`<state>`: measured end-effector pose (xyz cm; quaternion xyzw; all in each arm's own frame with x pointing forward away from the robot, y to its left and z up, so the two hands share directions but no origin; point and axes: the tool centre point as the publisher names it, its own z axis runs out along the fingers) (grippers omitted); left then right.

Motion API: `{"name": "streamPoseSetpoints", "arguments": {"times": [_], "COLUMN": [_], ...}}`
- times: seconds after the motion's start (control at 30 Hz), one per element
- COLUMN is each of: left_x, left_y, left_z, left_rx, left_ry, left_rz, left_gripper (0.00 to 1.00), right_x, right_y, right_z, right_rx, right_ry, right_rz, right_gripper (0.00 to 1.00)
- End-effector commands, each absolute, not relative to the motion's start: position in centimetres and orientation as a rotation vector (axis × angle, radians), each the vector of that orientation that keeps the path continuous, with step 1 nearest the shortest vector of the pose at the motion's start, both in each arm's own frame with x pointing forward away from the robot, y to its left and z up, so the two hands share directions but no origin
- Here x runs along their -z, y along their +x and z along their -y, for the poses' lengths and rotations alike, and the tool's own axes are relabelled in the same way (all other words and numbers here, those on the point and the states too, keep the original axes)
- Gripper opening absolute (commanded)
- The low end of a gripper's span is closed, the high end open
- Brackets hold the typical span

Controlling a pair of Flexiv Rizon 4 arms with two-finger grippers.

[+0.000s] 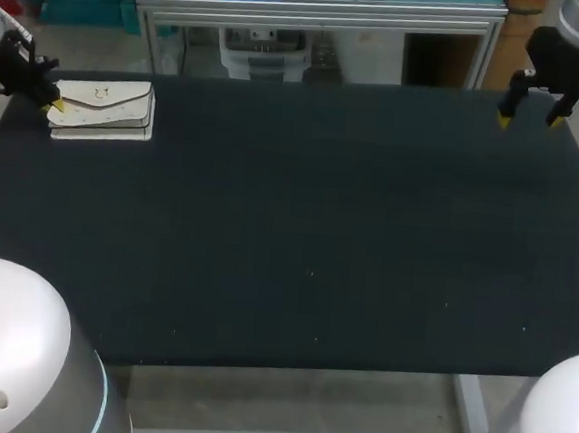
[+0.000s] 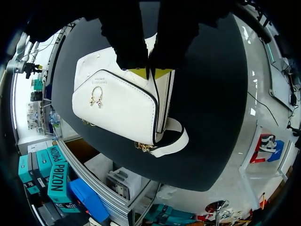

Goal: Pick up the bag, open it, inspect its contents, close it, and place it on the opposite side

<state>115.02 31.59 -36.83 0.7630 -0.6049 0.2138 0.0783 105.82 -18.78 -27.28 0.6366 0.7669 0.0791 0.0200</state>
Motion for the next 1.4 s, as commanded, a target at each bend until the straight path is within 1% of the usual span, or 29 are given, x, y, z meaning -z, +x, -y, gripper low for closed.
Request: {"name": "streamPoseSetpoints", "arguments": {"times": [0.03,0.17,0.33,0.5,0.67,1.0,1.4], "left_x": [36.9,36.0,33.4,30.8,29.1,27.9,27.0], "left_y": [115.7,114.5,111.6,109.1,106.8,102.8,97.5], "left_z": [-31.8,-32.5,-32.9,-32.0,-29.8,-26.5,-22.7], "left_rx": [-0.564,-0.589,-0.622,-0.619,-0.562,-0.461,-0.496], "left_ry": [2.247,2.287,2.378,2.430,2.437,2.437,2.471], "left_rz": [1.809,1.799,1.801,1.833,1.913,2.047,2.100], "left_gripper": [1.00,1.00,1.00,1.00,1.00,1.00,1.00], "right_x": [27.1,27.1,27.1,26.9,26.4,25.5,24.1], "right_y": [106.0,105.7,105.2,104.8,104.4,102.9,101.0], "right_z": [18.5,18.3,18.2,17.7,17.5,17.9,18.6], "right_rx": [-0.230,-0.227,-0.227,-0.228,-0.226,-0.209,-0.192], "right_ry": [1.977,1.974,1.965,1.932,1.913,1.922,1.953], "right_rz": [-2.381,-2.385,-2.393,-2.406,-2.408,-2.389,-2.349], "right_gripper": [1.00,1.00,1.00,1.00,1.00,1.00,1.00]}}
